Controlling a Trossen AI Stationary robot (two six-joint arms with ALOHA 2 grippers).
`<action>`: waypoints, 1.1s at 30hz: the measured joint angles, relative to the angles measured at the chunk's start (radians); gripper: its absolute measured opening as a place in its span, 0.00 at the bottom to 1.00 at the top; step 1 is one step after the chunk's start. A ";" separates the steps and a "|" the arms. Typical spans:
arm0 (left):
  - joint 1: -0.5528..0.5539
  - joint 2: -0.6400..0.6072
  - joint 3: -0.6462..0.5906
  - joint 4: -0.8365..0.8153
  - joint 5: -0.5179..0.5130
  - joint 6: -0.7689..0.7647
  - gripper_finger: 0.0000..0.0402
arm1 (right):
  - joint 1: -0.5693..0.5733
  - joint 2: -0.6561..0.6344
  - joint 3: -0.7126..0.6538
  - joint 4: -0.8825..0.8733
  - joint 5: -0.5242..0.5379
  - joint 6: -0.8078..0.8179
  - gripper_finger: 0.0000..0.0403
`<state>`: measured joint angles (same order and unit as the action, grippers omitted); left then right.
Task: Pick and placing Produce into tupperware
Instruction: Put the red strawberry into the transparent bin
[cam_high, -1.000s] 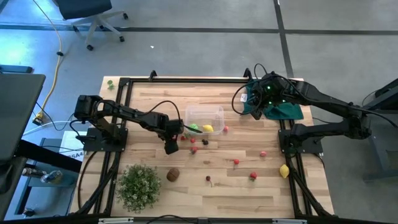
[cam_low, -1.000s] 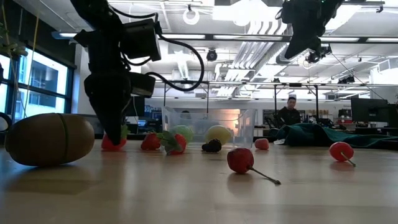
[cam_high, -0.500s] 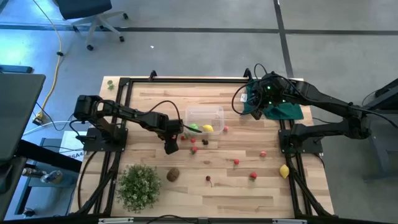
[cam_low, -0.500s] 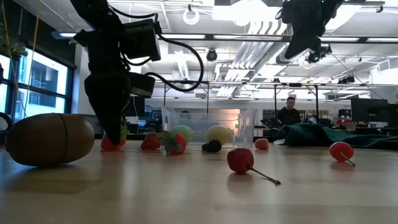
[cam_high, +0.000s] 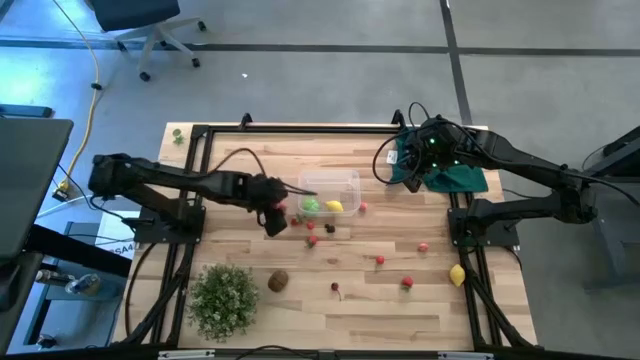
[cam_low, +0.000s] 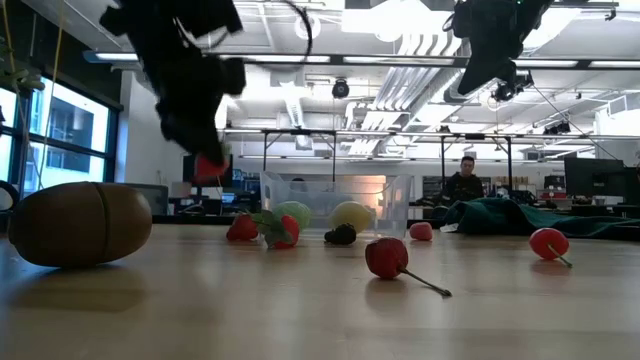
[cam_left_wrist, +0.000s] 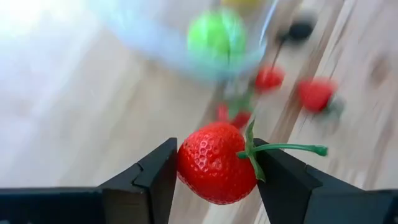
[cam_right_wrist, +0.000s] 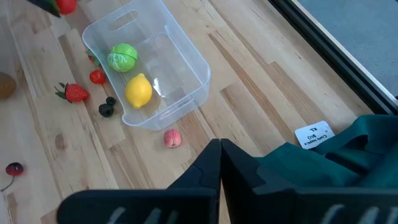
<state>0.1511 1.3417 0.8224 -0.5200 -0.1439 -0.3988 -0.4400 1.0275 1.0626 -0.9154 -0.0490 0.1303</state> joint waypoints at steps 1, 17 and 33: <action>0.000 -0.021 0.004 0.017 -0.016 0.000 0.45 | 0.000 0.000 0.000 0.000 0.000 0.000 0.00; 0.042 0.050 0.431 -0.098 -0.131 0.243 0.45 | 0.000 0.000 0.000 0.000 0.000 0.000 0.00; 0.065 0.671 0.937 -0.492 -0.103 0.441 0.45 | 0.000 0.000 0.000 0.008 0.000 0.000 0.00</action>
<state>0.2157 2.0130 1.7591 -1.0116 -0.2471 0.0422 -0.4400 1.0275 1.0622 -0.9077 -0.0490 0.1303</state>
